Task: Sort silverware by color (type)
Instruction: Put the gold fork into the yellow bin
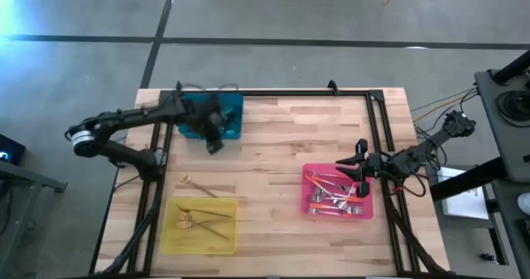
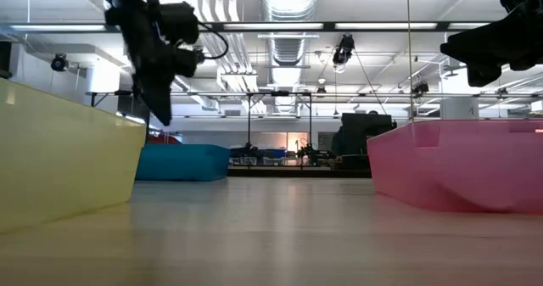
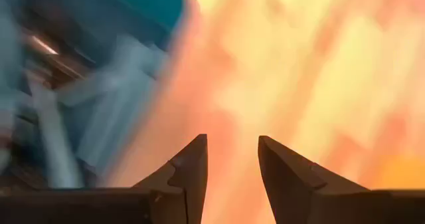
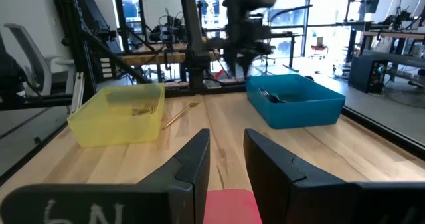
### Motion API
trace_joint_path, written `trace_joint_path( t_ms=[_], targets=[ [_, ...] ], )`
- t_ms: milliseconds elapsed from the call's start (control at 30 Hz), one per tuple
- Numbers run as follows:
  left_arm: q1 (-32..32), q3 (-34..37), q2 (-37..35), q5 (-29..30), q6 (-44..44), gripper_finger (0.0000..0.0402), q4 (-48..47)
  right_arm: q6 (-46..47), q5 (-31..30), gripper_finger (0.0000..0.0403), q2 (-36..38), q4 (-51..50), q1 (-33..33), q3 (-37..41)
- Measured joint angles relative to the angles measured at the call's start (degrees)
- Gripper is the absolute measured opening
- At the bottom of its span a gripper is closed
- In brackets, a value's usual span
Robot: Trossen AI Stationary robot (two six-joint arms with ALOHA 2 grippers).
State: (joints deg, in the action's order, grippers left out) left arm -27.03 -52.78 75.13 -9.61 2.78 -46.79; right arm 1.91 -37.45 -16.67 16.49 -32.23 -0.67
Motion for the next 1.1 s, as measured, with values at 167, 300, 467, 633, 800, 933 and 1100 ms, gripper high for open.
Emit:
trace_joint_path(
  t_ms=[167, 300, 467, 633, 800, 933, 1100],
  targets=[
    [15.9, 2.9, -3.2, 2.5, 9.2, 0.0116, -6.2, 0.0, 0.0, 0.0086, 0.0, 0.0, 0.0, 0.0],
    [27.0, 4.9, -5.2, 9.0, 19.7, 0.0116, -8.1, 0.0, 0.0, 0.0086, 0.0, 0.0, 0.0, 0.0],
    [36.8, 7.3, -6.0, 10.1, 25.3, 0.0116, -8.0, 0.0, 0.0, 0.0086, 0.0, 0.0, 0.0, 0.0],
    [41.5, 11.7, -5.4, 10.1, 24.8, 0.0116, -4.4, 0.0, 0.0, 0.0086, 0.0, 0.0, 0.0, 0.0],
    [41.8, 16.5, -5.6, 6.9, 23.2, 0.0116, 1.2, 0.0, 0.0, 0.0086, 0.0, 0.0, 0.0, 0.0],
    [41.8, 19.4, -5.9, 3.9, 20.8, 0.0116, 4.2, 0.0, 0.0, 0.0086, 0.0, 0.0, 0.0, 0.0],
    [41.7, 20.7, -6.0, 1.9, 19.7, 0.0116, 4.2, 0.0, 0.0, 0.0086, 0.0, 0.0, 0.0, 0.0]
  ],
)
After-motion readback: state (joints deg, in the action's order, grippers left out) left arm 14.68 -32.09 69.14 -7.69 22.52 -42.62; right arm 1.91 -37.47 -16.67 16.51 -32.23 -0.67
